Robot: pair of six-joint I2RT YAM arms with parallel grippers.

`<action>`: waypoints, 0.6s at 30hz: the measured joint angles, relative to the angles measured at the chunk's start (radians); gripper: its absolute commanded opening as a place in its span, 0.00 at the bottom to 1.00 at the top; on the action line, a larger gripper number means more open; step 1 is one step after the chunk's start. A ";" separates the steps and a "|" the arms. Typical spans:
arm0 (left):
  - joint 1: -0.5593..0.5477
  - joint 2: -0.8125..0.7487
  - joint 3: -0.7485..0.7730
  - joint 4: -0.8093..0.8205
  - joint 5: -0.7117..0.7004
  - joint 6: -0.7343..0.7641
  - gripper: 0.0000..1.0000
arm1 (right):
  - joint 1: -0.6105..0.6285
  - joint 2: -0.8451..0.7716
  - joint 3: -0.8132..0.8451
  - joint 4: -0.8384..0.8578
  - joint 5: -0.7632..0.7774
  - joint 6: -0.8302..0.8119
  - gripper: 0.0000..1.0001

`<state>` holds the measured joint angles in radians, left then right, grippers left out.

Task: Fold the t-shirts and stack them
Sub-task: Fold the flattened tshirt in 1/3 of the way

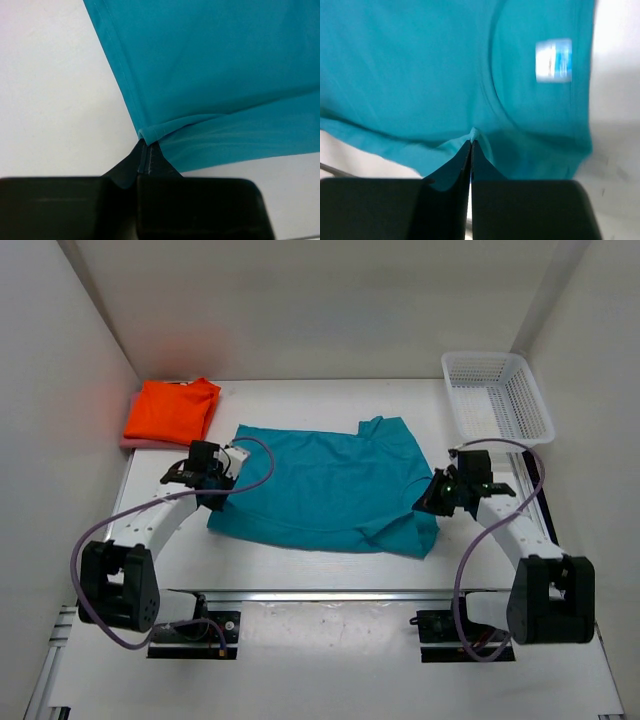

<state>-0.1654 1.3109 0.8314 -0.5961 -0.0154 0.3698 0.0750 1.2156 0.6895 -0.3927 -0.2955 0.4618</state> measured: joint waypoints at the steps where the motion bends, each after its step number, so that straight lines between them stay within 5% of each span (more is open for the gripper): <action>1: 0.002 0.021 0.013 0.011 0.000 -0.006 0.00 | -0.006 0.031 0.031 0.012 -0.004 -0.009 0.00; 18: 0.102 0.213 0.151 0.058 0.008 -0.119 0.00 | -0.037 0.348 0.300 0.076 -0.060 -0.137 0.00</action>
<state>-0.0631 1.5242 0.9821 -0.5385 -0.0074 0.2504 0.0383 1.5639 0.9897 -0.3168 -0.3553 0.3252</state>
